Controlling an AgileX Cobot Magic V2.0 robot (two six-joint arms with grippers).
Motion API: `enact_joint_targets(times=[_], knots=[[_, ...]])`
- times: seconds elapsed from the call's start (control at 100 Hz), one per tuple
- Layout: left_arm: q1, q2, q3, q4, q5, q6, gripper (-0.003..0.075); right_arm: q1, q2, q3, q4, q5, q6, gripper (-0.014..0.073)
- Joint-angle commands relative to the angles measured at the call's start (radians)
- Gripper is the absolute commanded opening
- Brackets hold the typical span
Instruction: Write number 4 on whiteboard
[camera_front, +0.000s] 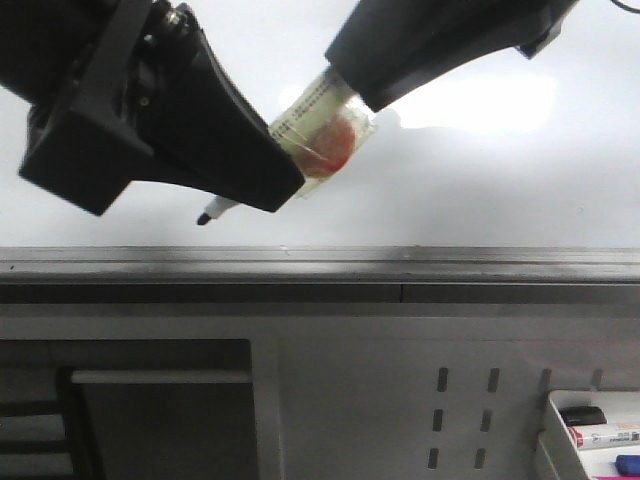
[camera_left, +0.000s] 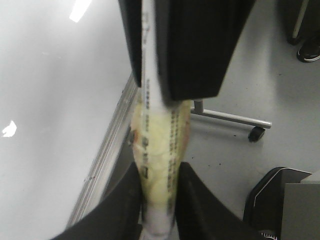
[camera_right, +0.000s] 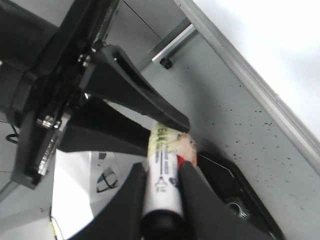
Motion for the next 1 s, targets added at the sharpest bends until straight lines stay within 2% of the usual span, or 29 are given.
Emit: enact_joint_targets(times=[0.0,0.07,0.14,0.27,0.49,0.6,0.69,0.86,0.99], knots=[[-0.009,-0.023,-0.030,-0.027,-0.044,0.006,0.0332,0.001,-0.025,-0.031,0.099,0.014,-0.014,-0.0044],[-0.009,-0.034,-0.030,-0.032,-0.046,0.002,0.0488,0.001,-0.028,-0.029,0.099,0.000,-0.014,-0.0044],[0.000,-0.053,-0.030,-0.035,-0.051,-0.022,0.0552,0.001,-0.045,-0.017,0.099,-0.041,-0.015,-0.0043],[0.066,-0.113,-0.030,-0.037,-0.046,-0.078,0.0536,0.001,-0.119,0.039,0.099,-0.158,-0.045,-0.0043],[0.278,-0.251,-0.024,-0.137,-0.014,-0.100,0.0499,0.001,-0.285,0.209,0.099,-0.379,-0.110,-0.0044],[0.389,-0.332,0.027,-0.188,-0.021,-0.100,0.0489,0.001,-0.374,0.281,0.130,-0.543,-0.159,-0.0044],[0.468,-0.404,0.097,-0.240,-0.078,-0.100,0.0489,0.001,-0.413,0.303,0.173,-0.639,-0.208,-0.0044],[0.555,-0.503,0.196,-0.302,-0.167,-0.100,0.0489,0.001,-0.390,0.303,0.282,-0.693,-0.334,-0.0044],[0.567,-0.531,0.215,-0.302,-0.171,-0.099,0.0489,0.003,-0.320,0.298,0.445,-0.693,-0.495,-0.0044]])
